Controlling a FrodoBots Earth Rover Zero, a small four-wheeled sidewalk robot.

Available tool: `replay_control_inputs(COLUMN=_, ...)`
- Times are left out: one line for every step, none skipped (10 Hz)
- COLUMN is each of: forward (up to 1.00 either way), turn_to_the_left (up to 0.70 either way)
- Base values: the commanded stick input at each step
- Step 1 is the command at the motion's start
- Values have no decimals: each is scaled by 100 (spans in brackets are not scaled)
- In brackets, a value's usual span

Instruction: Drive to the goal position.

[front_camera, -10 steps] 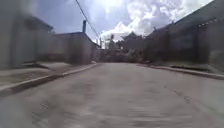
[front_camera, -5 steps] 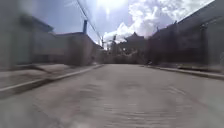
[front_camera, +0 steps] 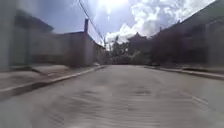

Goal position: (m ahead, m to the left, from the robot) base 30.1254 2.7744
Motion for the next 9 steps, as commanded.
replay_control_inputs(forward=100, turn_to_the_left=-3)
replay_control_inputs(forward=100, turn_to_the_left=0)
replay_control_inputs(forward=100, turn_to_the_left=-2)
replay_control_inputs(forward=100, turn_to_the_left=-10)
replay_control_inputs(forward=100, turn_to_the_left=-26)
replay_control_inputs(forward=100, turn_to_the_left=-37)
replay_control_inputs(forward=100, turn_to_the_left=-37)
replay_control_inputs(forward=100, turn_to_the_left=-38)
replay_control_inputs(forward=100, turn_to_the_left=-38)
